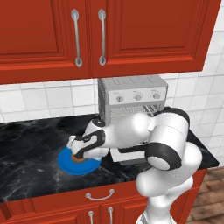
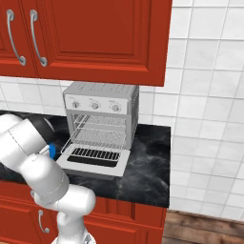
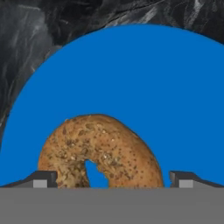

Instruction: Pick up the bagel from the plate, place it on the toaster oven rack, close the door, and set the timer.

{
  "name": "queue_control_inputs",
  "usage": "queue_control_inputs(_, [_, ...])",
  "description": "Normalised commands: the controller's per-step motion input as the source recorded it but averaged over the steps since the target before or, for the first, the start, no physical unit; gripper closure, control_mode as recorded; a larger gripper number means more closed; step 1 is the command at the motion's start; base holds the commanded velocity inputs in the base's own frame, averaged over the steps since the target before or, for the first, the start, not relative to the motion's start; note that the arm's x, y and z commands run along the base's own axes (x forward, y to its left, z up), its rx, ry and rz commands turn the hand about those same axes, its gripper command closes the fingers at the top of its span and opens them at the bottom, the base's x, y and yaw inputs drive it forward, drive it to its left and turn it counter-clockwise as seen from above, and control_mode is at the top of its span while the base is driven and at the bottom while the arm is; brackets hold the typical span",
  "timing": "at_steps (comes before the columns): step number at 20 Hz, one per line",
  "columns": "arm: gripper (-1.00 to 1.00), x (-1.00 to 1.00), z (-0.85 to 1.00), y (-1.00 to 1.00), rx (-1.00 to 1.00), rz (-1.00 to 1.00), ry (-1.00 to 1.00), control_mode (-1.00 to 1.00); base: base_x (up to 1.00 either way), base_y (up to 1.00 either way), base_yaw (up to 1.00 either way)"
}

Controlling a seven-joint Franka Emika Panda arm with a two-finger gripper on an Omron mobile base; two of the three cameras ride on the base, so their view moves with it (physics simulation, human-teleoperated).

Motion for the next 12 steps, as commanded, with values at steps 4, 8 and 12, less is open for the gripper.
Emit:
queue_control_inputs(4, [-1.00, 0.08, -0.26, 0.02, 0.00, 0.00, 0.00, -1.00, 0.00, 0.00, 0.00])
queue_control_inputs(8, [1.00, 0.02, -0.38, 0.00, 0.00, 0.00, 0.00, -1.00, 0.00, 0.00, 0.00])
queue_control_inputs(12, [1.00, 0.00, -0.48, 0.00, 0.00, 0.00, 0.00, -1.00, 0.00, 0.00, 0.00])
